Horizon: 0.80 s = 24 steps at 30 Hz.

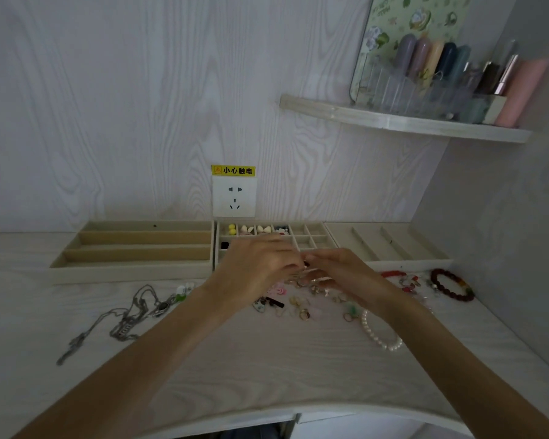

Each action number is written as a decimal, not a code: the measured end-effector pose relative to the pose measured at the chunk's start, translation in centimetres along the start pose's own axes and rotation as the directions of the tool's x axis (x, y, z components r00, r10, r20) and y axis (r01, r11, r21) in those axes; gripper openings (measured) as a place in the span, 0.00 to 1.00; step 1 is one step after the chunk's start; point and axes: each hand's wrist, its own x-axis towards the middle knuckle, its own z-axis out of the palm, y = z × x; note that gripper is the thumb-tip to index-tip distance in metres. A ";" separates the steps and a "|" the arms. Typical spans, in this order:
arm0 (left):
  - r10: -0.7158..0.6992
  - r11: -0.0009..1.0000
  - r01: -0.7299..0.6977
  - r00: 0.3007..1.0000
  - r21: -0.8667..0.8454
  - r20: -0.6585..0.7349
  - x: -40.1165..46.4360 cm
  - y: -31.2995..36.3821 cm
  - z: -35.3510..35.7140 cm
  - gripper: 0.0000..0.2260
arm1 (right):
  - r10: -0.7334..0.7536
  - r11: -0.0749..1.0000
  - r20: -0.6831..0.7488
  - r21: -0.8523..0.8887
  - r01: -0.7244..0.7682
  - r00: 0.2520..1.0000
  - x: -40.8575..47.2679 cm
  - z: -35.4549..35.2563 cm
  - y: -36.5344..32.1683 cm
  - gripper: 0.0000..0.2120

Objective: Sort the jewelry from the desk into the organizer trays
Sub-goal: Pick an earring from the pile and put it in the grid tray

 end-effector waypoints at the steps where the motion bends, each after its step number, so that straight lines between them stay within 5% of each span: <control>1: -0.089 0.990 0.084 0.995 -0.116 -0.038 0.0 -0.1 -0.3 0.06 | 0.012 0.996 0.030 0.085 -0.014 0.999 -0.1 -0.1 -0.2 0.11; 5: -0.312 0.907 0.273 0.947 -0.321 -0.077 -0.6 -0.9 -1.5 0.07 | 0.024 0.924 0.124 0.376 -0.069 0.992 0.0 0.2 -1.1 0.13; 12: -0.526 0.837 0.478 0.837 -0.266 -0.150 -2.2 -2.6 -2.7 0.06 | 0.013 0.831 0.197 0.543 -0.121 0.980 2.5 2.7 -3.0 0.17; 15: -0.731 0.620 0.618 0.678 -0.483 -0.071 -2.4 -3.5 -2.5 0.07 | -0.009 0.834 0.101 0.549 -0.048 0.995 4.0 4.2 -3.4 0.17; 18: -0.797 0.422 0.635 0.600 -0.647 0.069 -2.5 -4.8 -2.7 0.04 | 0.000 0.858 0.016 0.514 -0.009 1.000 5.4 5.5 -3.7 0.14; 24: -0.831 0.314 0.622 0.545 -0.717 0.109 -2.5 -6.5 -2.0 0.04 | 0.011 0.938 -0.107 0.345 0.027 0.994 7.6 7.3 -3.6 0.10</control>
